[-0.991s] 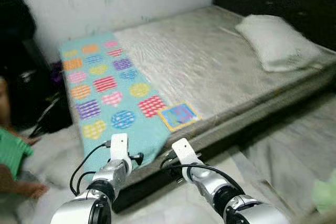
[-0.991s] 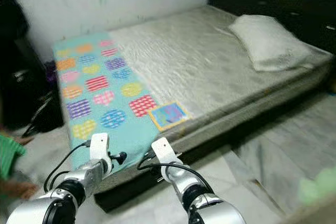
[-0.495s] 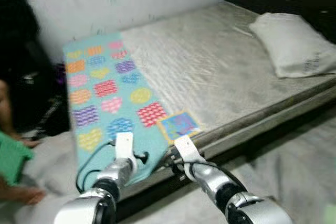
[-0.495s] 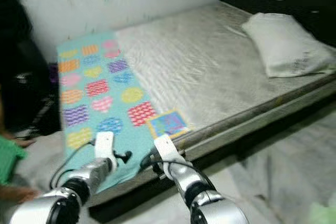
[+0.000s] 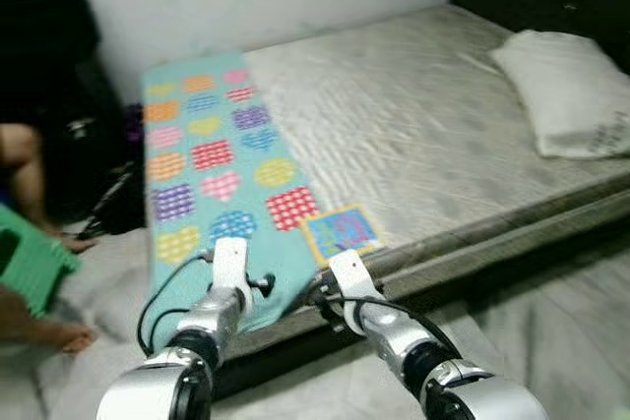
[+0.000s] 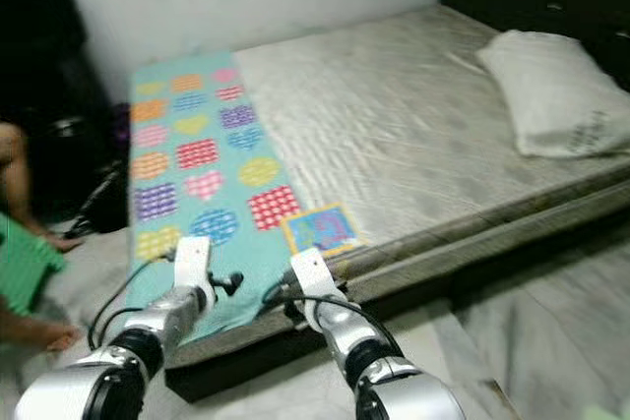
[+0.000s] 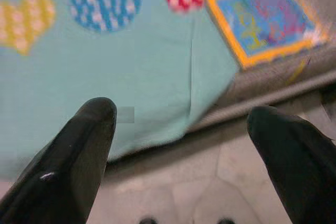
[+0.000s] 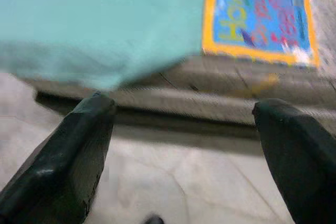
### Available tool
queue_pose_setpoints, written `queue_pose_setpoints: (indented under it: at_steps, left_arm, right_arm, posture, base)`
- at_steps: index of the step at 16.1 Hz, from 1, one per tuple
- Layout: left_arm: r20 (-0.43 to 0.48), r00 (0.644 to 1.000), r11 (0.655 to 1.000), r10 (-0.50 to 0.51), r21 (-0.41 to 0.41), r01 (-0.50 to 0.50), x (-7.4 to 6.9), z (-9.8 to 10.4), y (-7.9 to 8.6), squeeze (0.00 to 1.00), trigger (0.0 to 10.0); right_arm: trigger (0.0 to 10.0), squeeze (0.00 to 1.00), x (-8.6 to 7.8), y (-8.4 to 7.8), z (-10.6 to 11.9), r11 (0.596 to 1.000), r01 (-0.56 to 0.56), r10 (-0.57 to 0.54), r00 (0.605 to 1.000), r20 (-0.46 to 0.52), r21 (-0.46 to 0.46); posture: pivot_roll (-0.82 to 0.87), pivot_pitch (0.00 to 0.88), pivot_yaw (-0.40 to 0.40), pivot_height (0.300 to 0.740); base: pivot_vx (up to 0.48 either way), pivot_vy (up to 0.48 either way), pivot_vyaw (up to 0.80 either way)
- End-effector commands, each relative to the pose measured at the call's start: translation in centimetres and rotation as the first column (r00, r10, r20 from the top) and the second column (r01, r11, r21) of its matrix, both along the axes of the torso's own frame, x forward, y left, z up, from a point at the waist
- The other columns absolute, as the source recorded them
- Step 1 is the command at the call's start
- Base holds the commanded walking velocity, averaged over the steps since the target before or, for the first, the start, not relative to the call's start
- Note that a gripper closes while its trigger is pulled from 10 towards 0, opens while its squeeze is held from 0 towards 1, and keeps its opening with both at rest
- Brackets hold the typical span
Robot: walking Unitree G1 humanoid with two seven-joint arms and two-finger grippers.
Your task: Clean up the room
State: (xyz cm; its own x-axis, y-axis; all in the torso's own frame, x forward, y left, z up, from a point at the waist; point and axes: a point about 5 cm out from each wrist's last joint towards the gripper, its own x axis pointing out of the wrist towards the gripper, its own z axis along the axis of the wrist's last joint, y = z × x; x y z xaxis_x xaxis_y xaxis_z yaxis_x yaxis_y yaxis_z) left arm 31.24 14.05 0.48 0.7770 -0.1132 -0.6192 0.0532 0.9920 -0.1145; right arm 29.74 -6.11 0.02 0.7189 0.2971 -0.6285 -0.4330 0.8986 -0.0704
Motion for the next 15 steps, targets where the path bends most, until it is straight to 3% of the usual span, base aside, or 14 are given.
queue_pose_setpoints:
  at_steps: [1, 4, 5, 8, 9, 11, 13, 15]
  left_arm:
    - [0.098, 0.994, 0.999, -0.047, -0.013, 0.049, 1.3, 1.7, 0.0, 0.00, 10.0]
    - [0.159, 0.987, 0.999, -0.039, -0.013, 0.041, 1.6, 2.3, 0.7, 0.00, 10.0]
    - [0.223, 0.974, 0.999, -0.041, -0.003, 0.042, 2.2, 3.3, 1.0, 0.00, 10.0]
    - [0.454, 0.888, 0.997, -0.072, 0.036, 0.063, 2.0, 6.3, 1.5, 0.00, 10.0]
    - [0.580, 0.810, 0.996, -0.089, 0.071, 0.058, 0.2, 8.1, 2.6, 0.00, 10.0]
    - [0.632, 0.771, 0.997, -0.075, 0.067, 0.042, -2.1, 9.1, 3.8, 0.00, 10.0]
    - [0.628, 0.777, 0.996, -0.033, 0.087, -0.028, -6.3, 9.2, 5.8, 0.00, 10.0]
    - [0.567, 0.824, 0.997, 0.003, 0.066, -0.049, -8.6, 8.3, 6.8, 0.00, 10.0]
  right_arm:
    - [10.0, 0.00, 1.7, -0.2, 1.8, 0.998, 0.030, -0.034, 0.996, 0.080, 0.050]
    - [10.0, 0.00, 2.4, -0.9, 2.6, 0.996, 0.046, -0.055, 0.990, 0.129, 0.072]
    - [10.0, 0.00, 3.0, -0.8, 3.4, 0.993, 0.045, -0.062, 0.984, 0.165, 0.105]
    - [10.0, 0.00, 4.2, -0.9, 5.9, 0.987, 0.004, -0.056, 0.947, 0.316, 0.161]
    - [10.0, 0.00, 4.1, -1.8, 7.6, 0.980, -0.020, -0.067, 0.903, 0.425, 0.198]
    - [10.0, 0.00, 3.1, -3.1, 8.7, 0.973, -0.028, -0.092, 0.865, 0.493, 0.231]
    - [10.0, 0.00, -0.5, -5.7, 9.2, 0.967, -0.027, -0.118, 0.835, 0.538, 0.253]
    - [10.0, 0.00, -2.3, -6.6, 9.9, 0.965, -0.024, -0.129, 0.824, 0.551, 0.262]
  posture:
    - [-0.24, 0.000, 0.069, 0.740]
    - [-0.24, 0.000, 0.068, 0.740]
    - [-0.23, 0.000, 0.066, 0.740]
    - [-0.22, 0.000, 0.063, 0.740]
    - [-0.22, 0.000, 0.059, 0.740]
    - [-0.21, 0.000, 0.057, 0.740]
    - [-0.19, 0.000, 0.044, 0.740]
    - [-0.19, 0.000, 0.044, 0.740]
  base:
    - [0.000, 0.000, 0.00]
    - [0.000, 0.000, 0.00]
    - [0.000, 0.000, 0.00]
    - [0.000, 0.000, 0.00]
    - [0.000, 0.000, 0.00]
    - [0.000, 0.000, 0.00]
    - [0.000, 0.000, 0.00]
    - [0.000, 0.000, 0.00]
